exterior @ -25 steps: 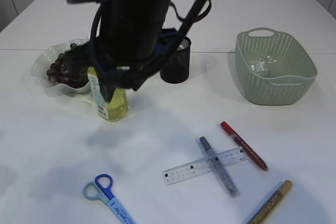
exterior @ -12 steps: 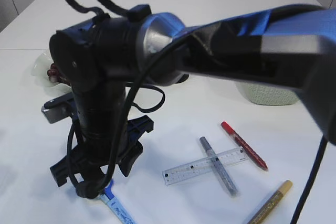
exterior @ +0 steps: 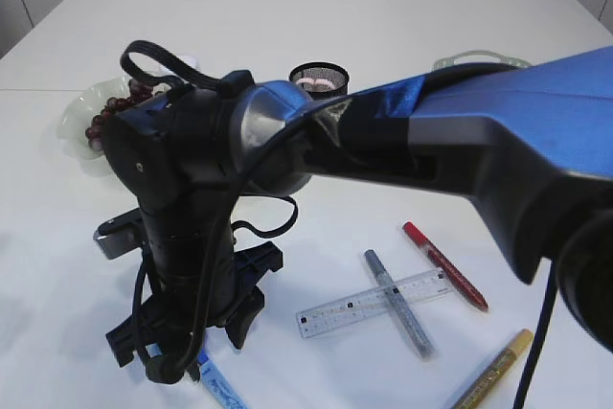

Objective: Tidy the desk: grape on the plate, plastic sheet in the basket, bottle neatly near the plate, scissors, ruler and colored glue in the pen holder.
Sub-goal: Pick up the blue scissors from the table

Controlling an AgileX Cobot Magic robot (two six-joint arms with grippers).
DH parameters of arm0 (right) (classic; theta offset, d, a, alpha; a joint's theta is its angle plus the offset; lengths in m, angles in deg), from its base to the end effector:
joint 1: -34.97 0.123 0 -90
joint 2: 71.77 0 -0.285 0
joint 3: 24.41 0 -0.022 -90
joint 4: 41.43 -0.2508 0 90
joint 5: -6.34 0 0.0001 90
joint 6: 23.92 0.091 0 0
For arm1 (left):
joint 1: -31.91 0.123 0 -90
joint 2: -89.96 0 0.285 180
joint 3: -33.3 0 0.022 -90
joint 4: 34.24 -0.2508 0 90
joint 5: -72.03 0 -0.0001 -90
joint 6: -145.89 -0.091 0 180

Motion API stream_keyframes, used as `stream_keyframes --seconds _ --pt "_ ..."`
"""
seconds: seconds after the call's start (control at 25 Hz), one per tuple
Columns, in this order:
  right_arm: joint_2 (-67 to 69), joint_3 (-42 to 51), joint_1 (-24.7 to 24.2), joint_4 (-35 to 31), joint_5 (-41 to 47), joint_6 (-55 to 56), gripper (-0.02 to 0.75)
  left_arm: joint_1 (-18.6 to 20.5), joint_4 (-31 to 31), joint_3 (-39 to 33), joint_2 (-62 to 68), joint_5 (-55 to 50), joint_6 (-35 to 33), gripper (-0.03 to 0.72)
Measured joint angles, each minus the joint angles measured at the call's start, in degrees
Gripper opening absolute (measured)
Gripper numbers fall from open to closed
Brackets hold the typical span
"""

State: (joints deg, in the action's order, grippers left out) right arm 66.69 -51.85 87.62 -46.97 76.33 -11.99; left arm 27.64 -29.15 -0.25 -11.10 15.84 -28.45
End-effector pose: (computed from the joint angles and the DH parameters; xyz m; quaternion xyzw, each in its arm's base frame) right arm 0.2687 0.3657 0.1520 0.3316 -0.9423 -0.0336 0.0316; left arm 0.2023 -0.0218 0.2381 -0.0330 0.9938 -0.0475 0.0948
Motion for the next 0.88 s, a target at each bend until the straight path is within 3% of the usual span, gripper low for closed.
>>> stream_keyframes --seconds 0.88 --pt "0.6 0.0 0.0 -2.4 -3.4 1.4 0.405 0.0 0.5 0.0 0.0 0.1 0.0 0.527"
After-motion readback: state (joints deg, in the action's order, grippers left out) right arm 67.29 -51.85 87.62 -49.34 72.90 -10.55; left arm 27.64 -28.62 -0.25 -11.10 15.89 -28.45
